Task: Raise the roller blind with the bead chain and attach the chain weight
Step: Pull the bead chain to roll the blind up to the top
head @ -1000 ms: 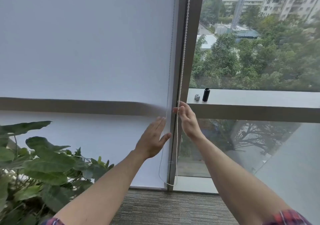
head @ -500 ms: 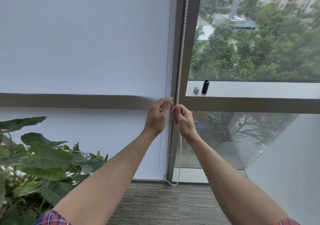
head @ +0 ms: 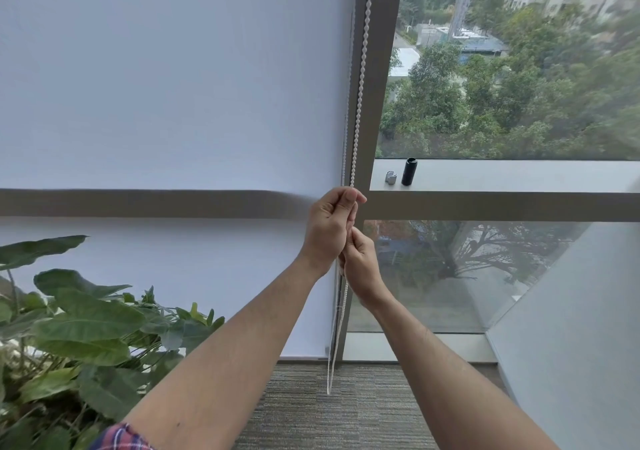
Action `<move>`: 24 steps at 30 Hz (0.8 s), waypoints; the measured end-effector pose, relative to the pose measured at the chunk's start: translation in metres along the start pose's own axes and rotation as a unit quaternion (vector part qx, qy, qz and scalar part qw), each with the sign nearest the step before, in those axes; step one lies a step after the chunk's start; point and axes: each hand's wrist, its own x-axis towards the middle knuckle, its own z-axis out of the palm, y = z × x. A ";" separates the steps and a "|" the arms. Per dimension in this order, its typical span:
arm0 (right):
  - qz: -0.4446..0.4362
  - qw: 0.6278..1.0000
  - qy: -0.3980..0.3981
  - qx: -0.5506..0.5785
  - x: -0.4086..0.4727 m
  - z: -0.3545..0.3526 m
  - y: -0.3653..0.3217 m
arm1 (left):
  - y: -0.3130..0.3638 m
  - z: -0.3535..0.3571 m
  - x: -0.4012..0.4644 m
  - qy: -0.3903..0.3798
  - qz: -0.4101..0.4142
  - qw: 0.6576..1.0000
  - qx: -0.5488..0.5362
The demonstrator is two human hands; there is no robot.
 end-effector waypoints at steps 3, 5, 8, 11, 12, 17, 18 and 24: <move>-0.005 1.000 0.003 -0.006 -0.004 0.001 0.003 | -0.001 -0.002 -0.004 -0.002 -0.009 1.000 -0.006; -0.007 1.000 0.002 -0.005 -0.007 0.000 0.006 | -0.002 -0.003 -0.008 -0.007 -0.020 1.000 -0.007; 0.001 1.000 0.003 -0.016 -0.015 -0.002 0.013 | -0.010 -0.005 -0.016 -0.010 -0.036 0.999 0.005; 0.020 0.998 -0.017 -0.058 -0.024 -0.006 0.027 | -0.023 -0.009 -0.029 -0.013 -0.057 0.998 0.014; 0.028 0.996 -0.034 -0.073 -0.028 -0.009 0.030 | -0.027 -0.011 -0.033 -0.011 -0.062 0.998 0.016; 0.079 0.985 -0.130 -0.076 -0.028 -0.036 0.018 | -0.045 -0.021 -0.050 -0.001 -0.076 0.996 0.040; 0.079 0.989 -0.117 -0.051 -0.024 -0.042 0.009 | -0.049 -0.022 -0.055 -0.006 -0.082 0.996 0.039; 0.022 0.988 -0.088 0.126 -0.002 -0.032 -0.056 | -0.078 -0.025 -0.093 -0.026 -0.155 0.986 0.062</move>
